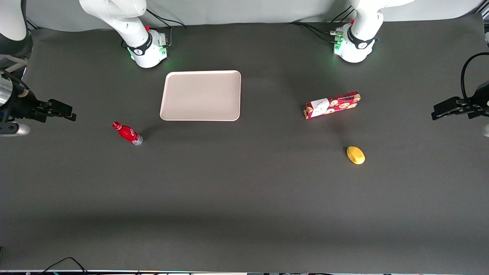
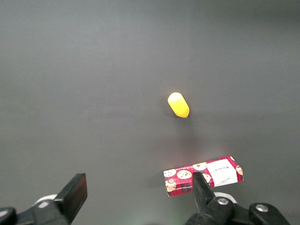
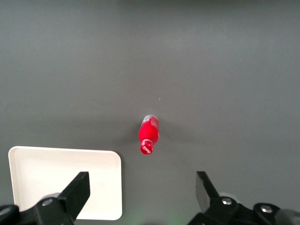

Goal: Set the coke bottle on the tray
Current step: 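Move the open right gripper toward the red Coca-Cola bottle's cap end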

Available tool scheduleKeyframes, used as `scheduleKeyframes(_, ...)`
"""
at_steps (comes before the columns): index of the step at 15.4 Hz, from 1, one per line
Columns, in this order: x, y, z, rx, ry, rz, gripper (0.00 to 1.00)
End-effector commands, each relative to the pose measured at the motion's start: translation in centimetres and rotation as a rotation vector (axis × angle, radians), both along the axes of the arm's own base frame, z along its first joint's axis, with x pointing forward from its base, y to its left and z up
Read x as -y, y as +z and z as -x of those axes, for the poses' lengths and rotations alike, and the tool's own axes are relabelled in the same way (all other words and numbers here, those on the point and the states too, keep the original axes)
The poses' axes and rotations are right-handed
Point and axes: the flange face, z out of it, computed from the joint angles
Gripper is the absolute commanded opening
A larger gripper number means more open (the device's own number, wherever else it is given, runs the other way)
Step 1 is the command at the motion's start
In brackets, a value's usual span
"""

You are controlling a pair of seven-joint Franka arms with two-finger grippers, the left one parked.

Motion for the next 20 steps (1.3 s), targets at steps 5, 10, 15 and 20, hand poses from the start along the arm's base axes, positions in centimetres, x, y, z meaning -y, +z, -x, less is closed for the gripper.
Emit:
scheduleKeyframes(5, 0.1, -7.5, 4.4, -0.024, 0.008, -0.016, 1.0)
scheduleKeyframes(10, -0.9, -12.3, 5.9, -0.024, 0.034, 0.002, 1.0)
scheduleKeyframes(15, -1.0, -17.8, 7.5, 0.021, 0.078, 0.048, 1.0)
scheduleKeyframes(20, -1.6, -21.4, 8.5, 0.074, 0.092, 0.051, 1.0)
